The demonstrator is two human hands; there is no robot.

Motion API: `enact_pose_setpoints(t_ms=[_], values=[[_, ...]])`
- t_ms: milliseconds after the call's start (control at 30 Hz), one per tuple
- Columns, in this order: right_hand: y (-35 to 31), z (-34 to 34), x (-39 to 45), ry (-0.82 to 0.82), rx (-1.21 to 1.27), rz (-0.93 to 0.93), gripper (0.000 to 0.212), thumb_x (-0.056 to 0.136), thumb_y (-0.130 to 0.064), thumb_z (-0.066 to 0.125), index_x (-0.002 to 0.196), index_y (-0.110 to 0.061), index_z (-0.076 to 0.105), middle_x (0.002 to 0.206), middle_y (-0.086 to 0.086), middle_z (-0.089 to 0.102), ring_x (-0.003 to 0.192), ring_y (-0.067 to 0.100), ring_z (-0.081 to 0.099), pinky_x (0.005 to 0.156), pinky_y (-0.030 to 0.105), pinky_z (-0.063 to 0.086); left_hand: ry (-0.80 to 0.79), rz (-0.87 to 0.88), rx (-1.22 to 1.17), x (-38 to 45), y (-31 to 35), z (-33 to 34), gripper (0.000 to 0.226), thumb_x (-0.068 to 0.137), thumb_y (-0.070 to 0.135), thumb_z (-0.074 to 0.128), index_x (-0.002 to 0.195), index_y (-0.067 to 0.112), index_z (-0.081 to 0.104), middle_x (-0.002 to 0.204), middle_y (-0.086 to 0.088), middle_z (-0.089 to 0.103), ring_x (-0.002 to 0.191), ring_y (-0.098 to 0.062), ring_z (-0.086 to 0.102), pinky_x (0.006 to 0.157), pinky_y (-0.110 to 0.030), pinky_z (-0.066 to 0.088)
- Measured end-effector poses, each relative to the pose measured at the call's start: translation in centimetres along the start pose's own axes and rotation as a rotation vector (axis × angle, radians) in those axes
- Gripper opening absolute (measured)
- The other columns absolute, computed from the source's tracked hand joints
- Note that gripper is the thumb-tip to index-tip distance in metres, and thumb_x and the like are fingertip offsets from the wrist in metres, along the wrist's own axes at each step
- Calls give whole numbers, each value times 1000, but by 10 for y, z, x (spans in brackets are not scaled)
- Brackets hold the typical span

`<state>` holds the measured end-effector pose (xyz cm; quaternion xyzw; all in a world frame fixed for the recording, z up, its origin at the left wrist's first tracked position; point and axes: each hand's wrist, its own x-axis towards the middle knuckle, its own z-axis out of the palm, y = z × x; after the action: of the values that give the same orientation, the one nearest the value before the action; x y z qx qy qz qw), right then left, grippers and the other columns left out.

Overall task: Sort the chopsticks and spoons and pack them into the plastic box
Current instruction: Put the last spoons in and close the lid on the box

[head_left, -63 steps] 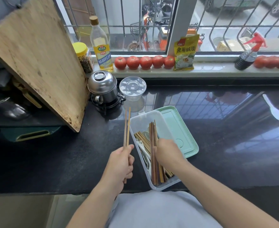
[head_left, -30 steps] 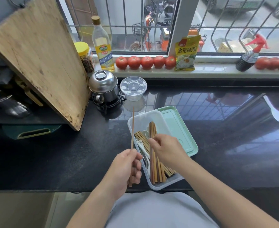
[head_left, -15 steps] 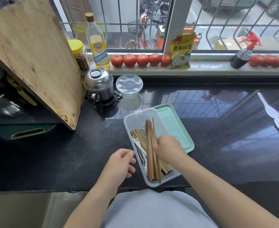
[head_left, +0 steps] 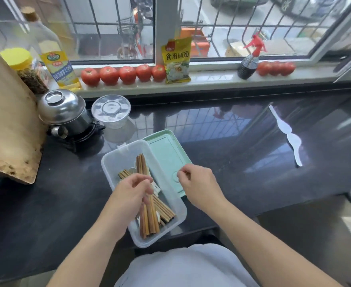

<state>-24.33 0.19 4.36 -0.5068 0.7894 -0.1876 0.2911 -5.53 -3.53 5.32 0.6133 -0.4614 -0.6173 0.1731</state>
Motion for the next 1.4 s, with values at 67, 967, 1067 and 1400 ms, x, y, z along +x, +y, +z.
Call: enact_pose_setpoints(t_ms=[67, 967, 1067, 1400], values=[[42, -31, 12, 95, 121, 129, 24, 96, -28, 51, 81, -21, 68, 76, -5, 68, 78, 21, 63, 72, 35, 52, -62, 33, 36, 7, 20, 34, 17, 102, 14, 55, 102, 20, 71, 86, -7, 71, 66, -17, 61, 62, -32, 49], [380, -204, 66, -10, 66, 249, 35, 101, -18, 32, 133, -29, 43, 104, -4, 44, 83, 31, 58, 74, 46, 49, -245, -340, -146, 76, 93, 471, 26, 105, 34, 56, 115, 13, 68, 112, -10, 76, 92, -26, 76, 84, -39, 61], [346, -197, 52, -250, 213, -220, 39, 105, -36, 28, 143, -39, 37, 121, -10, 53, 99, 24, 61, 83, 47, 52, -62, -336, -377, 89, 94, 478, 26, 107, 31, 53, 107, 6, 60, 111, -15, 77, 96, -30, 74, 87, -48, 59], [432, -258, 326, 142, -468, 177, 47, 100, -34, 57, 133, -2, 47, 131, 18, 47, 118, 38, 45, 92, 48, 45, 241, -304, -223, 70, 80, 411, 21, 107, 29, 49, 101, 8, 50, 53, 6, 25, 44, -12, 20, 46, -26, 20]])
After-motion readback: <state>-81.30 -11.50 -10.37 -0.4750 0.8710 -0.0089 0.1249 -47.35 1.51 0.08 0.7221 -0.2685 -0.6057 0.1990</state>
